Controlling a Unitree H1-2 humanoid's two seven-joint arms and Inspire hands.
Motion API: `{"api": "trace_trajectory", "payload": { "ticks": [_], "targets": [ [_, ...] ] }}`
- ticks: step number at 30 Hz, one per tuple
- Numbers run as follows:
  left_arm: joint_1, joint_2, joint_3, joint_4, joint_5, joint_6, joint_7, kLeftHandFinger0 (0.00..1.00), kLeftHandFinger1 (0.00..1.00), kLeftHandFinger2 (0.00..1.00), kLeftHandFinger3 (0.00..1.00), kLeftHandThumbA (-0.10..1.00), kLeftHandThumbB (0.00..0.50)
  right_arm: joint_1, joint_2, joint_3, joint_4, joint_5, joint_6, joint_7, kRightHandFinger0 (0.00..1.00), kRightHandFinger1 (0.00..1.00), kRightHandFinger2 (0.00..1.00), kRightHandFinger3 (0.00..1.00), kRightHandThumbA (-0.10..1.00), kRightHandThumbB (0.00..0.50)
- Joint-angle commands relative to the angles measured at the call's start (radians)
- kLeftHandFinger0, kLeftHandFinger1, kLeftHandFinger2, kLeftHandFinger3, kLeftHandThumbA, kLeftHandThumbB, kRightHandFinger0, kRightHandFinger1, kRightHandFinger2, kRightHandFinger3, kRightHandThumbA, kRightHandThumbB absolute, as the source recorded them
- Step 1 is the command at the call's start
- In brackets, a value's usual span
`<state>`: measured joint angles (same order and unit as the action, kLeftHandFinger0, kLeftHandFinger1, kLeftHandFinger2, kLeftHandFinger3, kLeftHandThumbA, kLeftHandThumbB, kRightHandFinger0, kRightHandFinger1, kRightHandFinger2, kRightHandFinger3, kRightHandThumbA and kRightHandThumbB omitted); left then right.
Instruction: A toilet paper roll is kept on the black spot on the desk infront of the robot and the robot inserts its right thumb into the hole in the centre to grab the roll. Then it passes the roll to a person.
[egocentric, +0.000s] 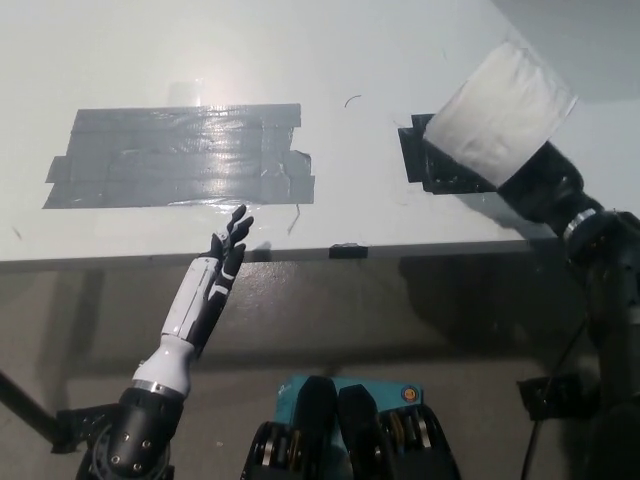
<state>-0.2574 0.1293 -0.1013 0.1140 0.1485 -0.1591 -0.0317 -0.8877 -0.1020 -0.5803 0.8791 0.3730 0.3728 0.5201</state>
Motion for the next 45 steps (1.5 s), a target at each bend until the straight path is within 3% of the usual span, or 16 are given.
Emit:
{"api": "trace_trajectory", "payload": {
  "ticks": [1, 4, 8, 11, 20, 24, 26, 29, 31, 34, 35, 41, 45],
  "targets": [
    [-0.063, 0.010, 0.010, -0.029, -0.004, 0.001, -0.013, 1.00, 1.00, 1.00, 1.00, 1.00, 0.098, -0.070, -0.004, 0.101, -0.294, 0.407, 0.097, -0.029, 0.00, 0.54, 0.93, 1.00, -0.10, 0.109],
    [-0.060, 0.011, 0.008, -0.029, -0.002, -0.008, -0.013, 1.00, 1.00, 1.00, 1.00, 1.00, 0.098, -0.073, -0.013, 0.144, -0.328, 0.454, 0.097, -0.053, 0.00, 0.54, 0.95, 1.00, -0.10, 0.080],
    [-0.050, 0.011, 0.008, -0.035, -0.005, -0.005, -0.015, 1.00, 1.00, 1.00, 1.00, 1.00, 0.105, -0.078, -0.022, 0.178, -0.329, 0.477, 0.097, -0.079, 0.00, 0.51, 0.89, 1.00, -0.10, 0.114],
    [-0.046, 0.010, 0.007, -0.037, -0.008, 0.000, -0.018, 1.00, 1.00, 1.00, 1.00, 1.00, 0.103, -0.075, -0.025, 0.202, -0.344, 0.496, 0.097, -0.124, 0.00, 0.51, 0.88, 1.00, -0.10, 0.087],
    [0.000, 0.007, -0.001, -0.051, -0.010, -0.015, -0.020, 1.00, 1.00, 1.00, 1.00, 1.00, 0.084, -0.044, -0.033, 0.262, -0.380, 0.500, 0.097, -0.210, 0.00, 0.44, 0.87, 1.00, -0.10, 0.082],
    [0.016, 0.011, -0.002, -0.055, -0.007, -0.010, -0.023, 1.00, 1.00, 1.00, 1.00, 1.00, 0.092, -0.059, -0.039, 0.303, -0.379, 0.388, 0.097, -0.264, 0.00, 0.46, 0.86, 1.00, -0.10, 0.080],
    [0.015, 0.013, -0.003, -0.049, -0.005, -0.022, -0.025, 1.00, 1.00, 1.00, 1.00, 1.00, 0.092, -0.087, -0.045, 0.318, -0.350, 0.314, 0.097, -0.295, 0.03, 0.49, 0.87, 0.99, -0.10, 0.101],
    [0.021, 0.013, -0.002, -0.048, -0.004, -0.020, -0.027, 1.00, 1.00, 1.00, 1.00, 1.00, 0.105, -0.123, -0.057, 0.351, -0.303, 0.231, 0.090, -0.294, 0.05, 0.53, 0.92, 1.00, -0.10, 0.087],
    [0.023, 0.013, -0.002, -0.047, -0.003, -0.027, -0.028, 1.00, 1.00, 1.00, 1.00, 1.00, 0.102, -0.148, -0.072, 0.402, -0.257, 0.157, 0.046, -0.302, 0.08, 0.59, 0.97, 1.00, -0.10, 0.125],
    [0.019, 0.013, -0.002, -0.051, -0.003, -0.020, -0.031, 1.00, 1.00, 1.00, 1.00, 1.00, 0.098, -0.187, -0.085, 0.459, -0.209, 0.077, 0.013, -0.340, 0.05, 0.57, 0.94, 1.00, -0.10, 0.145],
    [0.016, 0.014, -0.002, -0.051, -0.002, -0.019, -0.032, 1.00, 1.00, 1.00, 1.00, 1.00, 0.099, -0.213, -0.100, 0.543, -0.183, -0.040, -0.037, -0.385, 0.04, 0.54, 0.94, 1.00, -0.10, 0.192],
    [0.009, 0.014, -0.001, -0.057, 0.000, -0.011, -0.039, 1.00, 1.00, 1.00, 1.00, 1.00, 0.099, -0.295, -0.129, 0.737, -0.073, -0.248, -0.124, -0.436, 0.14, 0.68, 1.00, 1.00, -0.10, 0.183],
    [0.002, 0.014, -0.001, -0.061, -0.003, 0.002, -0.043, 1.00, 1.00, 1.00, 1.00, 1.00, 0.113, -0.348, -0.137, 0.836, -0.009, -0.338, -0.142, -0.466, 0.14, 0.66, 1.00, 0.98, -0.10, 0.182]
  ]
}}
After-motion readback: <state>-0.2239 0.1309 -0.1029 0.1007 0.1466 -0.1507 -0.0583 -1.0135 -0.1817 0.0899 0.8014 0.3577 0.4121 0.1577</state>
